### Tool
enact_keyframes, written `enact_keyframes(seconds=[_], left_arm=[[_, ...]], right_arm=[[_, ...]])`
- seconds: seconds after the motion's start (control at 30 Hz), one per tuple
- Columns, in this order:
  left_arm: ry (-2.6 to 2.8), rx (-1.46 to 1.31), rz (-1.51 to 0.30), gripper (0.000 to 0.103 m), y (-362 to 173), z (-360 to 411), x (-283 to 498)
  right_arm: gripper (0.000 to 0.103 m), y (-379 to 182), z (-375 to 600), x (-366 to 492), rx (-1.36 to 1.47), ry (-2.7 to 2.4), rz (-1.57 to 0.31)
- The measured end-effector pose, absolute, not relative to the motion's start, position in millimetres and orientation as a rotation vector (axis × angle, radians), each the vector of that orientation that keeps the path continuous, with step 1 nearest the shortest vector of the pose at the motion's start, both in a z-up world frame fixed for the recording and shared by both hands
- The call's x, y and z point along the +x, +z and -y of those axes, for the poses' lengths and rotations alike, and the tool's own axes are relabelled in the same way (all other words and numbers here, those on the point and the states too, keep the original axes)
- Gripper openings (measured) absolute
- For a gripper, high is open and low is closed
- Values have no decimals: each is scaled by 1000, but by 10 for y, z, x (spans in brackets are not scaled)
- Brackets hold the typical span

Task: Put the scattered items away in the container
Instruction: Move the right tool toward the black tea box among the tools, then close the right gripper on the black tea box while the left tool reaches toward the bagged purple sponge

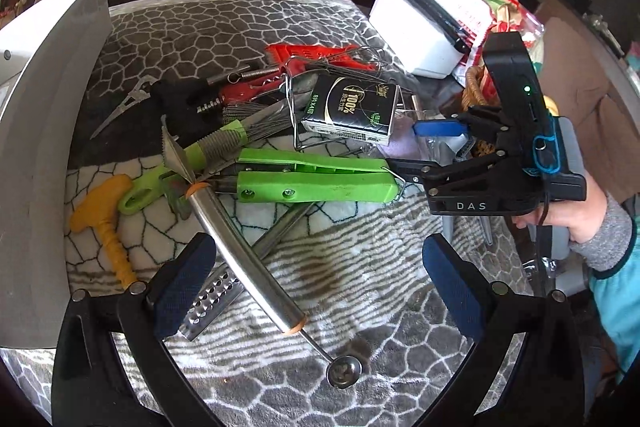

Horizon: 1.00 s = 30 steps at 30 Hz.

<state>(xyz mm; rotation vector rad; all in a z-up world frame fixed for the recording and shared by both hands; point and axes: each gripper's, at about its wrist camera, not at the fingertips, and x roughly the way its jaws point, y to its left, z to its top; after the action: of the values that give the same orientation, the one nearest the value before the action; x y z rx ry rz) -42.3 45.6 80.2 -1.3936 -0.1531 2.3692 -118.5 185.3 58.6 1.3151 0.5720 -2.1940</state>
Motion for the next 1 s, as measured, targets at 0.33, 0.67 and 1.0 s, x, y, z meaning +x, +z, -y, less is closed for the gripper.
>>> enact_keyframes(seconds=[0.33, 0.67, 1.0], left_arm=[[2338, -1392, 192, 103, 819, -552, -421], [2405, -1372, -61, 103, 949, -1015, -879], [2409, -1395, -160, 103, 719, -1360, -1468]], right_arm=[[4, 732, -2184, -1236, 1333, -2202, -275], [8, 980, -2277, -972, 1306, -2238, -302], [34, 1032, -2472, -818, 1247, -2229, -241]])
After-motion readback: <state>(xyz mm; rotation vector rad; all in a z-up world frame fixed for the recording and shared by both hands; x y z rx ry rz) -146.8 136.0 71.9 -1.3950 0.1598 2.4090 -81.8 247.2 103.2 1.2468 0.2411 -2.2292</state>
